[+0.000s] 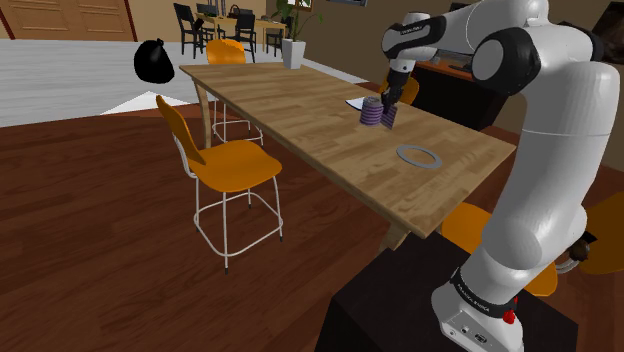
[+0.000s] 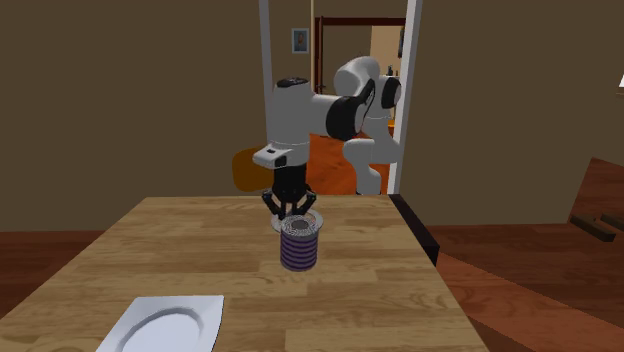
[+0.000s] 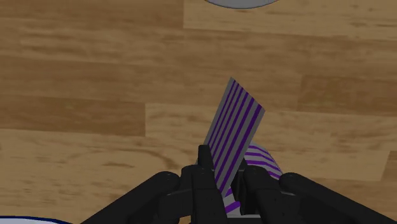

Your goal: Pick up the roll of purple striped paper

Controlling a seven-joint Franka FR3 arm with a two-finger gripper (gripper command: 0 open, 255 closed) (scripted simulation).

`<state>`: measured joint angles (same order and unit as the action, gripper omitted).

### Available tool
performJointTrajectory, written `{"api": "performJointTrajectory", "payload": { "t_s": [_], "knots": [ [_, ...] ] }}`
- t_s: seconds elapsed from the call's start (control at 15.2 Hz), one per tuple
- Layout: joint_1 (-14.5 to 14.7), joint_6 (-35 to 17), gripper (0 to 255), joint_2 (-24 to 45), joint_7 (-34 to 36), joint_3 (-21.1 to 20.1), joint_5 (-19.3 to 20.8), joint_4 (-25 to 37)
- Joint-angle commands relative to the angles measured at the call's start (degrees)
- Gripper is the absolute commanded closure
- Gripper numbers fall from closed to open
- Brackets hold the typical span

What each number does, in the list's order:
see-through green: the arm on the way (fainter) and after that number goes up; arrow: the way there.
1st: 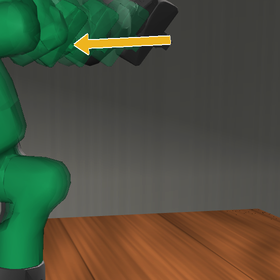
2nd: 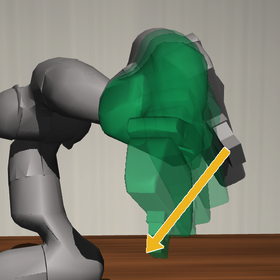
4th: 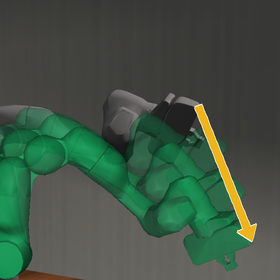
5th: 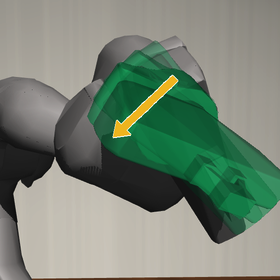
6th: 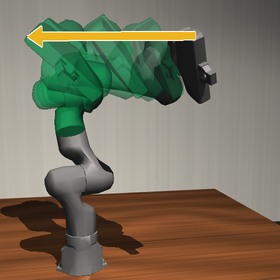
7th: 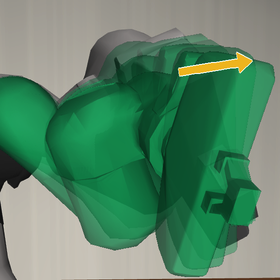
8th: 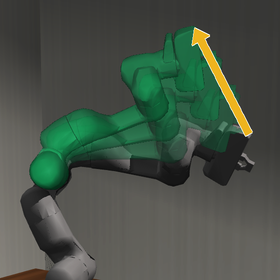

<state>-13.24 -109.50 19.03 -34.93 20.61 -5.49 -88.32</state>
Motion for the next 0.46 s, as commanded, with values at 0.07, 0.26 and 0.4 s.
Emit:
{"api": "performJointTrajectory", "payload": {
  "t_s": [0.07, 0.26, 0.4],
  "knots": [
    [0.00, 2.25, 255, -0.39, 0.15, 0.07, 0.18, 1.92],
    [-0.12, 4.54, 255, -0.45, 0.18, 0.13, 0.23, 4.17],
    [-0.13, 4.65, 255, -0.45, 0.18, 0.13, 0.23, 4.28]
  ]
}}
